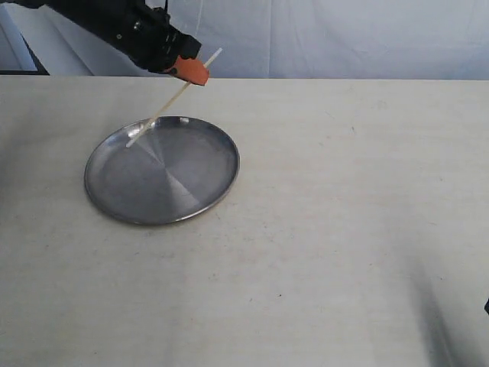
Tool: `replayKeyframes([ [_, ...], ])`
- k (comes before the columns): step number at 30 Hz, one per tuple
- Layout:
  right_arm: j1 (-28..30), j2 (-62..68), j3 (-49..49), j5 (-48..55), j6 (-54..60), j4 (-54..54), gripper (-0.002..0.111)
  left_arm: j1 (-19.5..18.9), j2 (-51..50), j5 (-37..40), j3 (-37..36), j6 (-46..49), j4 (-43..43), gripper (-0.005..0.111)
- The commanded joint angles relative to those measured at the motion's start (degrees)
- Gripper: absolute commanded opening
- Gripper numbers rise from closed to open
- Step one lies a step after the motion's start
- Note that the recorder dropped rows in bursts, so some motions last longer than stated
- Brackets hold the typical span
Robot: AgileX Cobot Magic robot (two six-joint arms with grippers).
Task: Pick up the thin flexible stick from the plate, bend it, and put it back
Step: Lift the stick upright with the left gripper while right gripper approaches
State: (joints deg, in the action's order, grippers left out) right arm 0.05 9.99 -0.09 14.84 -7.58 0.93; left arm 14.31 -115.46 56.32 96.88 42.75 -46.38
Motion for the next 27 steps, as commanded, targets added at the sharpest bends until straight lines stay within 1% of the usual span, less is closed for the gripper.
replayKeyframes([
  [1,-0.05,-0.33,0.09,-0.41,0.35,2.17,-0.001,-0.57,7.97,-1.09,-10.82,8.69,-15.45,0.000],
  [5,-0.05,-0.33,0.09,-0.41,0.37,2.02,-0.001,-0.57,13.33,0.05,-20.36,19.49,-31.81,0.000],
  [8,-0.05,-0.33,0.09,-1.37,0.18,1.89,-0.001,-0.45,16.48,4.79,-28.39,26.78,-44.96,0.000],
  [10,-0.13,-0.33,0.09,-5.51,-3.15,-4.06,-0.001,-0.45,18.08,7.88,-34.07,31.76,-53.56,0.000],
  [11,-0.13,-0.33,0.09,-8.36,-5.63,-9.40,-0.001,-0.45,18.52,9.95,-36.61,34.76,-53.56,0.000],
  [13,-0.13,-0.33,0.09,-13.33,-9.06,-18.89,-0.001,-0.45,19.45,10.76,-39.44,37.23,-53.56,0.000],
  [16,-0.13,-0.33,0.09,-16.74,-12.24,-33.15,-0.001,-0.45,19.82,10.76,-43.01,38.18,-53.56,0.000],
  [19,-0.13,-0.33,0.09,-12.45,-12.95,-45.50,-0.001,-0.45,19.82,10.74,-44.72,38.38,-53.56,0.000],
  [22,-0.13,-0.33,0.09,-9.73,-12.95,-49.74,-0.001,-0.45,19.82,13.11,-44.72,38.38,-53.56,0.000],
  [24,-0.13,-0.33,0.09,-2.70,-12.95,-52.23,-0.001,-0.45,19.82,13.64,-44.72,38.38,-53.56,0.000],
  [25,-0.13,-0.33,0.09,3.68,-9.70,-56.13,-0.001,-0.45,19.82,13.64,-44.72,38.38,-53.56,0.000],
  [26,-0.13,-0.33,-0.37,8.38,-0.03,-64.66,-0.001,-0.45,19.82,13.64,-44.72,38.38,-53.56,0.000],
  [27,-0.13,-0.33,-1.15,9.92,7.24,-71.23,-0.001,-0.45,19.82,13.64,-44.72,38.38,-53.56,0.000],
])
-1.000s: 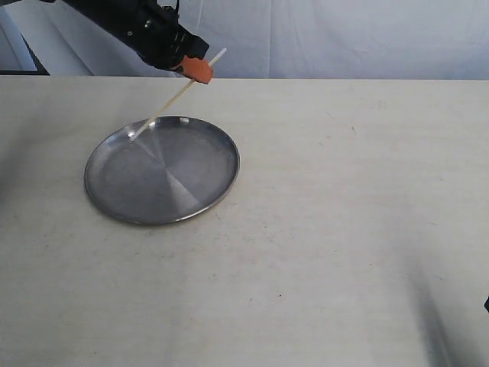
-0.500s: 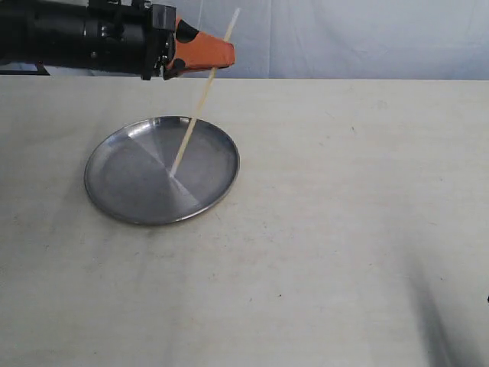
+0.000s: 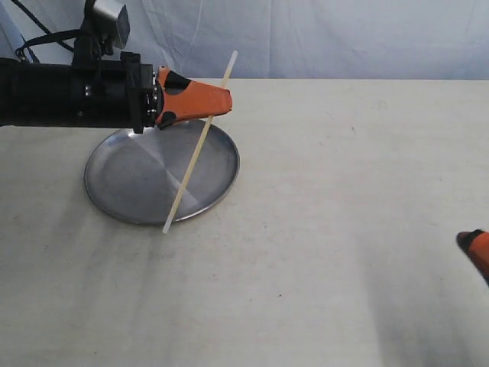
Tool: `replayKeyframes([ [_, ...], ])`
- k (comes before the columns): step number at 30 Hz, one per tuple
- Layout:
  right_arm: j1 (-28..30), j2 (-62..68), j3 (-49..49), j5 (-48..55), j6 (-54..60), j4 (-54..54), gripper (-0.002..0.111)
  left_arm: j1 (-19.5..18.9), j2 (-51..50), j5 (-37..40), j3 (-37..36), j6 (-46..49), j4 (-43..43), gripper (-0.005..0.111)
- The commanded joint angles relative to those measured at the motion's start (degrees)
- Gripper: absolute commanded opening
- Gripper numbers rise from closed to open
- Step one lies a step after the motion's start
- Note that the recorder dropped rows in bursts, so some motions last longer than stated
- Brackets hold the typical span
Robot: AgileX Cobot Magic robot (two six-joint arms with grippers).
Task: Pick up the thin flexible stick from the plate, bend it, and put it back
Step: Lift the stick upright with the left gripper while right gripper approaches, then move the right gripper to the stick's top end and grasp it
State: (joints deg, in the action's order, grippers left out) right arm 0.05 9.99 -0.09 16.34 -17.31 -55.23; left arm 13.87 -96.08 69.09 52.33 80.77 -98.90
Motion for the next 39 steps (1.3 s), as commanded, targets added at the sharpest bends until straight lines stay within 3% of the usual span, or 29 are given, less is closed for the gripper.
replayKeyframes([
  [1,-0.13,0.01,-2.87,10.98,30.61,-28.04,-0.001,-0.01,0.44,0.88,-0.17,0.36,-1.05,0.000],
  [4,-0.05,4.94,-7.35,17.76,47.34,-35.44,-0.001,0.66,0.44,0.88,1.26,0.26,-1.05,0.000],
  [6,-0.05,12.37,-10.91,22.11,54.72,-35.69,0.010,2.97,0.44,0.88,2.84,0.26,-1.05,0.000],
  [7,-0.13,17.56,-12.87,24.88,59.81,-37.27,0.023,4.91,0.44,0.88,3.97,0.26,-1.05,0.000],
  [9,-0.13,23.60,-14.72,28.06,65.82,-40.15,0.038,6.44,0.44,0.88,5.34,0.26,-1.05,0.000],
  [12,-0.13,32.01,-16.94,33.09,73.80,-44.09,0.049,7.77,0.44,0.88,7.42,0.26,-1.05,0.000],
  [15,-0.13,39.93,-18.62,39.16,80.95,-44.72,0.049,7.95,0.44,0.88,8.84,-0.09,-1.05,0.000],
  [21,-0.13,48.10,-23.17,39.29,85.60,-44.72,0.049,7.95,0.44,0.88,8.84,-0.80,-1.05,0.000],
  [26,-0.13,48.83,-28.63,34.75,85.72,-44.72,0.049,7.95,0.44,0.88,8.84,-0.89,3.91,0.000],
  [39,-0.13,50.20,-35.57,31.02,81.87,-44.72,0.049,7.95,0.44,0.88,8.84,-1.03,7.24,0.000],
])
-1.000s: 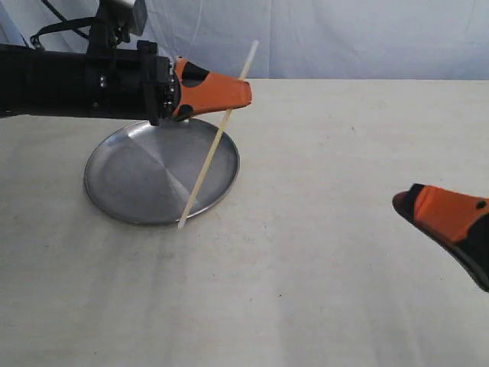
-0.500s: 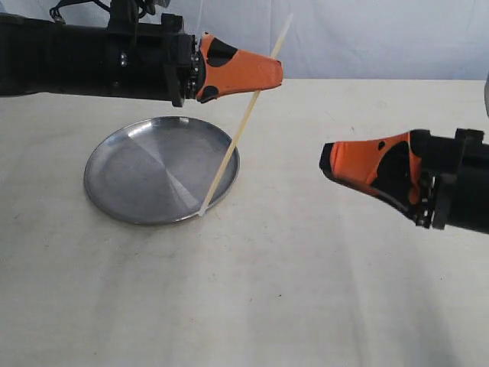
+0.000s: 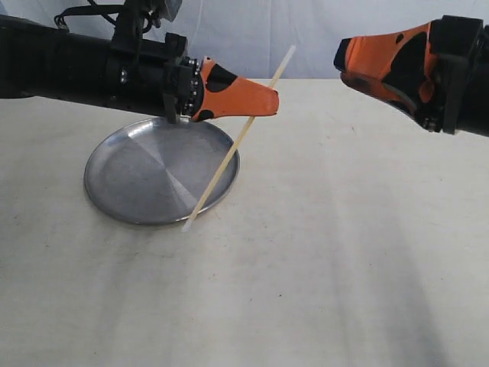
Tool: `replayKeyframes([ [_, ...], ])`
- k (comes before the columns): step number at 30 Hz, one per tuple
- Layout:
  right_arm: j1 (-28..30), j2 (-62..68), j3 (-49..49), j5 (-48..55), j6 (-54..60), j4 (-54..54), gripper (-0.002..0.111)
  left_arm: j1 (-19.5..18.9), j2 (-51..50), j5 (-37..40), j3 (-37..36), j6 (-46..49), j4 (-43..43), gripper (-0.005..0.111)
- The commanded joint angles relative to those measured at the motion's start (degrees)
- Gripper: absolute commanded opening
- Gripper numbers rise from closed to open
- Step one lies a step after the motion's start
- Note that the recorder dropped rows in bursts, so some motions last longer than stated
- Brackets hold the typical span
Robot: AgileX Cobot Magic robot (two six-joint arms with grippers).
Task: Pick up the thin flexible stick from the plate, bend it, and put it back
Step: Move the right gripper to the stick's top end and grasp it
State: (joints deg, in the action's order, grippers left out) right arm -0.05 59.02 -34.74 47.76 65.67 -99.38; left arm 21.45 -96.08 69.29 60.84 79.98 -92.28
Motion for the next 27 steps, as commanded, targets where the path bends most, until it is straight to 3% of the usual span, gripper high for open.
replayKeyframes([
  [1,-0.03,1.41,-1.03,-0.06,-1.36,-0.56,0.049,0.37,0.44,0.67,0.33,-0.25,0.62,0.000],
  [4,-0.03,2.28,-1.03,0.81,-1.37,-0.56,0.049,0.45,0.44,0.67,0.33,-0.25,0.75,0.000],
  [12,-0.13,4.41,-1.03,3.01,-0.87,-0.56,0.049,4.90,0.44,0.67,0.33,0.85,1.05,0.000],
  [27,-0.13,4.41,-1.03,6.95,2.09,-0.56,0.049,4.99,0.44,0.67,0.33,1.10,0.24,0.000],
])
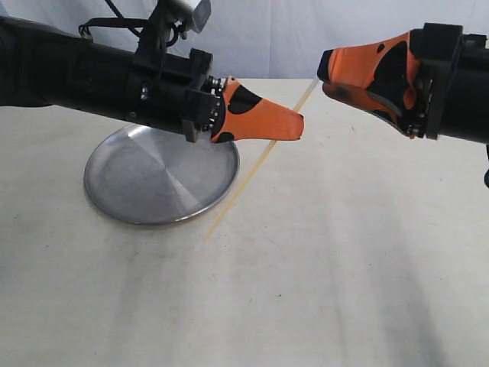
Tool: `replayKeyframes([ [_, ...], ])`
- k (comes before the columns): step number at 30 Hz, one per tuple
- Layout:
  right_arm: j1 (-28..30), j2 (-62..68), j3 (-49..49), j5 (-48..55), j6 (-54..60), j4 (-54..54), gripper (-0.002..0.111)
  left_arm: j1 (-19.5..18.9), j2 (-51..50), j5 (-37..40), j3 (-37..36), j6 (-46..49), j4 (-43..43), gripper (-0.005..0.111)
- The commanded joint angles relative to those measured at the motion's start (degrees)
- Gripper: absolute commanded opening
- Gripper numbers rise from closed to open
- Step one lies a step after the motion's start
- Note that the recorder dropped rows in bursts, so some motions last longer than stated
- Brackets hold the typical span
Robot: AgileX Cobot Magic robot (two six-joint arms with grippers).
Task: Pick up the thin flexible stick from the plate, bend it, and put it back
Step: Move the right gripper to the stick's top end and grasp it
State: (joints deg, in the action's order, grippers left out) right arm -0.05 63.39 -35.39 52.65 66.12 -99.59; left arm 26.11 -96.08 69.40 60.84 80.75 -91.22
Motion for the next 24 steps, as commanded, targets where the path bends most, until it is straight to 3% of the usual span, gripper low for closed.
replayKeyframes([
  [1,-0.13,0.04,-0.38,2.41,2.01,-0.36,0.049,0.33,0.44,0.56,0.33,0.33,-0.82,0.000],
  [24,-0.13,0.13,-0.38,5.71,5.98,-0.36,0.049,0.45,0.44,0.56,0.33,1.86,-2.00,0.000],
])
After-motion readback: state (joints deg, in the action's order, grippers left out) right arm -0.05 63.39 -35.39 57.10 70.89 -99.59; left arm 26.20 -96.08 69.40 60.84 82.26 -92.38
